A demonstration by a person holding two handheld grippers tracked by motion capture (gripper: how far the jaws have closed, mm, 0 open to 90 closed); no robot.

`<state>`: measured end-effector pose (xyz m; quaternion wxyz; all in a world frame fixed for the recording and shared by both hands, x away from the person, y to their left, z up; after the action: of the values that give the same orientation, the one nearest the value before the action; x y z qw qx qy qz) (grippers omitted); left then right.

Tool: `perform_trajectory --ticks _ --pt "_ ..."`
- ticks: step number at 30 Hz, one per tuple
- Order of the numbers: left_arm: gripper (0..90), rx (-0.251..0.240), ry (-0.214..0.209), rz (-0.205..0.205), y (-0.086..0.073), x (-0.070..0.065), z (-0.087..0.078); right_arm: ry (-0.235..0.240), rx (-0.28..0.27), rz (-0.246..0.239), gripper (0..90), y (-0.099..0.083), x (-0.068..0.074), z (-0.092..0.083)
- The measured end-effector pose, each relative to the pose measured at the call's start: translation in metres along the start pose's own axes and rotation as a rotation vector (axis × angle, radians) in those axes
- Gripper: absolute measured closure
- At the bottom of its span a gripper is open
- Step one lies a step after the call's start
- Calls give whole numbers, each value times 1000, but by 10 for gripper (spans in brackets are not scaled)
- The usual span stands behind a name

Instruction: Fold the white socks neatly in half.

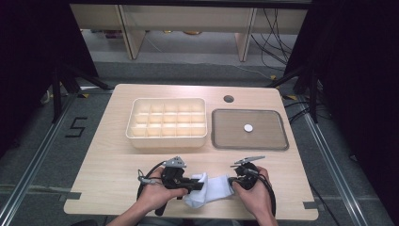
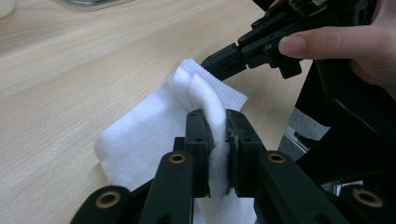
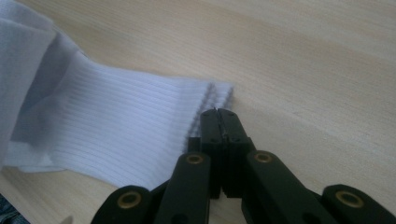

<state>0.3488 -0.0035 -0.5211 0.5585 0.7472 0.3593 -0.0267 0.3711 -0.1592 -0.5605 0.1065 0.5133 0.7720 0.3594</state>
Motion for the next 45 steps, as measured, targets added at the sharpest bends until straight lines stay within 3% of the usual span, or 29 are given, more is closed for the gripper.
perform_trajectory --ticks 7,8,10,14,15,18,29,32,36,41,42,45 --pt "801 -5 -4 -3 1 1 0 11 2 1 900 0 0 -1" --pt "801 -4 -6 -4 1 1 0 9 2 -23 900 0 -1 -1" --pt "801 -4 -13 -4 1 1 0 7 3 1 900 0 1 -1" --pt "801 1 16 -12 0 3 0 3 -11 -12 900 -1 2 2" --pt "801 2 24 -12 1 4 -1 6 3 4 900 -2 6 2" --pt "801 0 8 -20 1 4 -1 14 5 -2 900 -2 8 3" --pt "801 -6 27 -15 5 8 -7 8 -28 9 900 3 6 -6" --pt "801 -7 31 -15 5 9 -6 47 -17 16 900 2 11 -5" --pt "801 -9 31 -14 5 8 -5 48 -7 22 900 -1 11 -3" --pt "801 13 35 -12 1 10 0 42 -6 12 900 -4 9 -1" --pt "801 11 24 -16 1 10 1 39 -9 29 900 -3 11 -1" --pt "801 25 45 -10 -3 12 4 46 -4 27 900 -5 12 0"
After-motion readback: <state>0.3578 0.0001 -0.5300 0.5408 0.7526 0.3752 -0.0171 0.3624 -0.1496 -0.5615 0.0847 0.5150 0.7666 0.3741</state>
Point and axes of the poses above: each handheld gripper's, and its own axes: z roughly forward along the jaws, y roughly out of its top, x roughly to its left, the point moved 9 cm from there along z, roughly forward along the jaws, and after that the axes turned 13 degrees about -x, right-handed, at the moved point
